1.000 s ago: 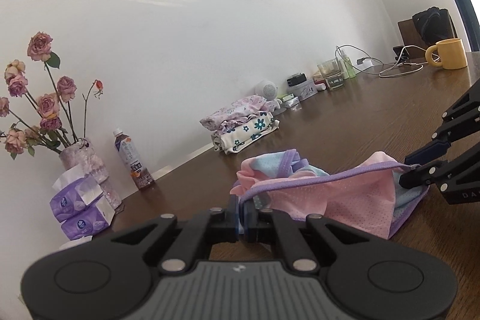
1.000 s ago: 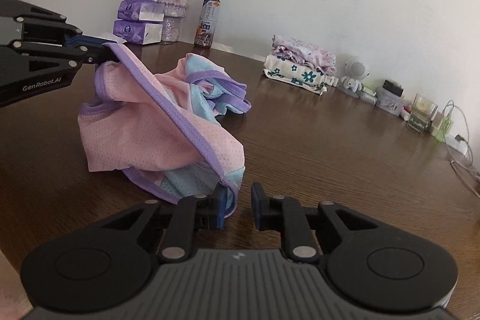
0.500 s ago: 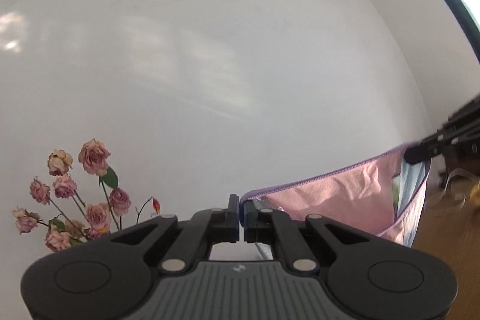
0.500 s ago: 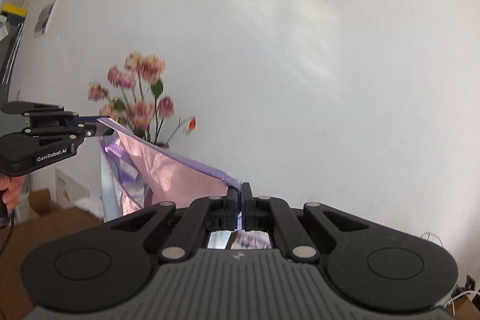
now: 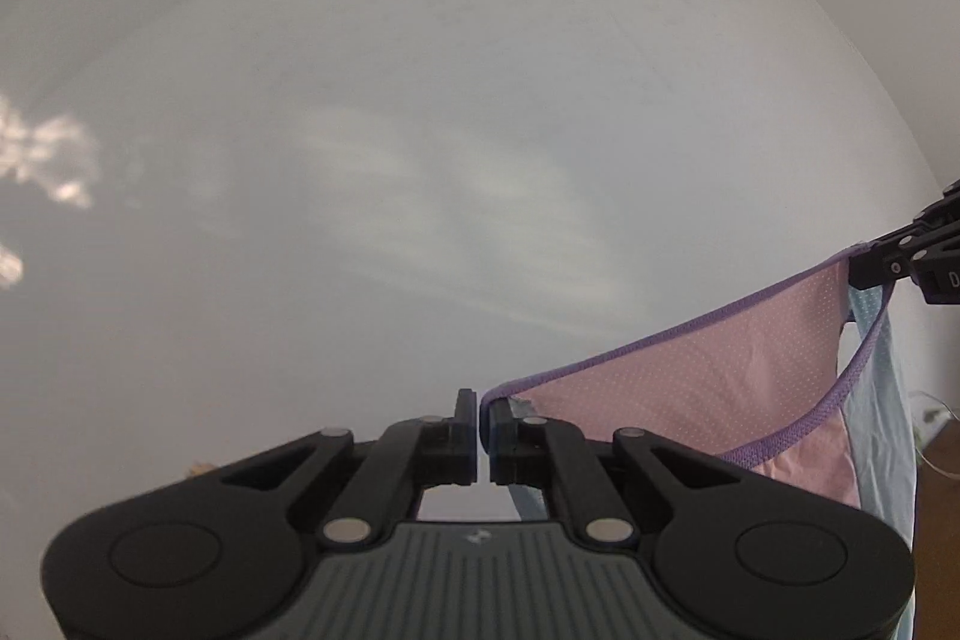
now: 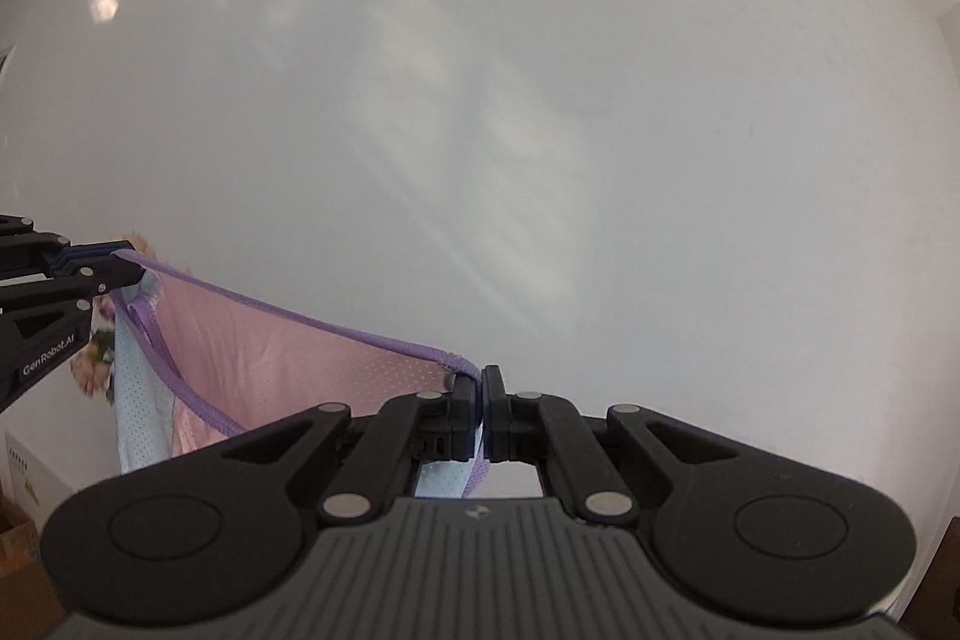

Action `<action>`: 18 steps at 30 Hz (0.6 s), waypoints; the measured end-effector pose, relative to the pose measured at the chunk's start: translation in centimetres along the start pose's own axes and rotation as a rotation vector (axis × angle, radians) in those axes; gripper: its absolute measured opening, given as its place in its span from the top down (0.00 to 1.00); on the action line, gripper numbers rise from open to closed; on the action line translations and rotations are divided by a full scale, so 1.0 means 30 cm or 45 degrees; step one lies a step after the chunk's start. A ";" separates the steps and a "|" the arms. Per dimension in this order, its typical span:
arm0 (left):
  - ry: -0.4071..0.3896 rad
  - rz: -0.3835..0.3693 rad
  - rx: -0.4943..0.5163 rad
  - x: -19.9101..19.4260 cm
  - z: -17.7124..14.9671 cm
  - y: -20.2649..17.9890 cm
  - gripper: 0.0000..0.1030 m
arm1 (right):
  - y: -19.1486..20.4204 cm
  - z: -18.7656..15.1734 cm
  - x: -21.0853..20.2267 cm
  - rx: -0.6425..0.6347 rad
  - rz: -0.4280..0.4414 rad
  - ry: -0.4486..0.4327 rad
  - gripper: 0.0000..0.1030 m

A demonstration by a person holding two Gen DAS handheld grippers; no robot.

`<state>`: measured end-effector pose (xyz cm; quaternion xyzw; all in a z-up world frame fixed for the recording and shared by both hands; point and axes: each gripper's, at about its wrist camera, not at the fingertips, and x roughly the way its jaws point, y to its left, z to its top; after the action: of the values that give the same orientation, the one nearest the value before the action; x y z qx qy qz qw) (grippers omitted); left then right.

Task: Fold clothes
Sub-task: 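Raise the garment high with both grippers, stretching the purple-trimmed edge taut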

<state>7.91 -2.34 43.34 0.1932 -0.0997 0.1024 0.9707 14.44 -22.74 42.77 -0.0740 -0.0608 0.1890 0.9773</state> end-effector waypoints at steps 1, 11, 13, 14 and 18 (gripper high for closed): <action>-0.028 0.030 -0.005 -0.001 0.040 0.013 0.95 | 0.004 0.034 -0.002 -0.008 -0.016 -0.020 0.99; -0.080 0.188 0.056 -0.008 0.182 0.083 0.92 | 0.067 0.148 -0.011 -0.139 -0.053 -0.111 0.99; -0.071 0.198 0.060 0.003 0.183 0.097 0.89 | 0.072 0.148 -0.003 -0.148 -0.051 -0.103 0.99; -0.066 0.198 0.054 0.009 0.183 0.102 0.87 | 0.074 0.146 0.001 -0.151 -0.049 -0.098 0.99; -0.011 0.177 0.025 0.062 0.153 0.119 0.87 | 0.071 0.139 0.051 -0.117 -0.025 -0.034 0.99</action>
<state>8.13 -0.62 49.19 0.1959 -0.1160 0.1699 0.9588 14.46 -19.69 46.65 -0.1155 -0.0833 0.1774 0.9738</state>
